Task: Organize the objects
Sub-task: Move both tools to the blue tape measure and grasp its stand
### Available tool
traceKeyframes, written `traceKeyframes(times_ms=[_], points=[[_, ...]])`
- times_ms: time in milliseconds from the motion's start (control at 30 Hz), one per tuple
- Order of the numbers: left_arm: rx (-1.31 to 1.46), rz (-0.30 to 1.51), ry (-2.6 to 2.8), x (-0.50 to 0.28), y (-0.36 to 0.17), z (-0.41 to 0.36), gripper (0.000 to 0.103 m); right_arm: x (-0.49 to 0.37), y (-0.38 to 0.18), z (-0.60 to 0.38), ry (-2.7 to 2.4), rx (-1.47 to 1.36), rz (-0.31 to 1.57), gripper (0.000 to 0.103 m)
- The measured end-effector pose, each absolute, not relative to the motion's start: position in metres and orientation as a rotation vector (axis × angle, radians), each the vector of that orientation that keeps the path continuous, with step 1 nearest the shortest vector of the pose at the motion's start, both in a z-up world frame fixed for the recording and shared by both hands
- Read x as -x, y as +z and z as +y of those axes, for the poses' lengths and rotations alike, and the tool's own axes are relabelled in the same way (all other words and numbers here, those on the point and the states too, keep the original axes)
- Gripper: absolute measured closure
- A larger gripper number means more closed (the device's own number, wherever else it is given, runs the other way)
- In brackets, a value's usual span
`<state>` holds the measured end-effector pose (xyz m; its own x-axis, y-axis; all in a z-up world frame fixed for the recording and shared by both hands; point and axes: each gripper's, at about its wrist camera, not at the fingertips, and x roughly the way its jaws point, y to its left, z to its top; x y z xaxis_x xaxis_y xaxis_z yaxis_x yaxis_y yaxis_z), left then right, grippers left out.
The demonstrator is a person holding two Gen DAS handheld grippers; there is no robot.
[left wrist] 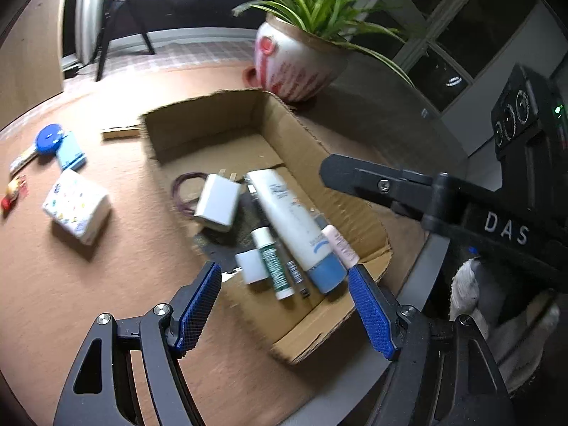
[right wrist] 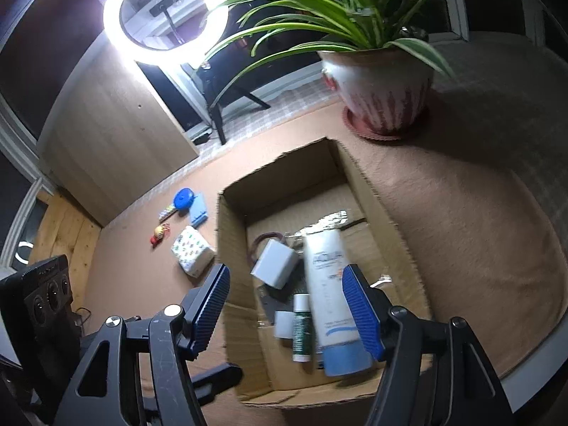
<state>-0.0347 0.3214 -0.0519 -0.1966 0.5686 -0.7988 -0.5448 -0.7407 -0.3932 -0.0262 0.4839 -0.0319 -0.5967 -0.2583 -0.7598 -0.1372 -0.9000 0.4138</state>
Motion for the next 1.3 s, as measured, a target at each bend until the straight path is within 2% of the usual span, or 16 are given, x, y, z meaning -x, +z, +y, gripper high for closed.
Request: traceKeyframes(times_ms=[300, 567, 833, 1033, 1133, 1300], points=[[1.398, -0.139, 2.085, 0.060, -0.053, 0.235, 0.026, 0.050, -0.022, 0.432, -2.581, -1.364, -0.627, 0.041], [1.451, -0.177, 2.193, 0.103, -0.065, 0.153, 0.026, 0.106, -0.017, 0.375, -2.469, -1.362, -0.572, 0.041], [1.470, -0.258, 2.271, 0.186, -0.074, 0.089, 0.026, 0.186, -0.043, 0.339, -2.303, -1.465, -0.730, 0.041], [1.482, -0.174, 2.312, 0.251, -0.085, 0.083, 0.027, 0.240, -0.079, 0.325, -2.213, -1.599, -0.880, 0.041], [1.502, -0.128, 2.267, 0.278, -0.096, 0.092, 0.027, 0.261, -0.094, 0.318, -2.216, -1.658, -0.868, 0.042], [1.504, 0.068, 2.272, 0.303, -0.111, 0.116, 0.027, 0.291, -0.107, 0.310, -2.258, -1.709, -0.841, 0.042]])
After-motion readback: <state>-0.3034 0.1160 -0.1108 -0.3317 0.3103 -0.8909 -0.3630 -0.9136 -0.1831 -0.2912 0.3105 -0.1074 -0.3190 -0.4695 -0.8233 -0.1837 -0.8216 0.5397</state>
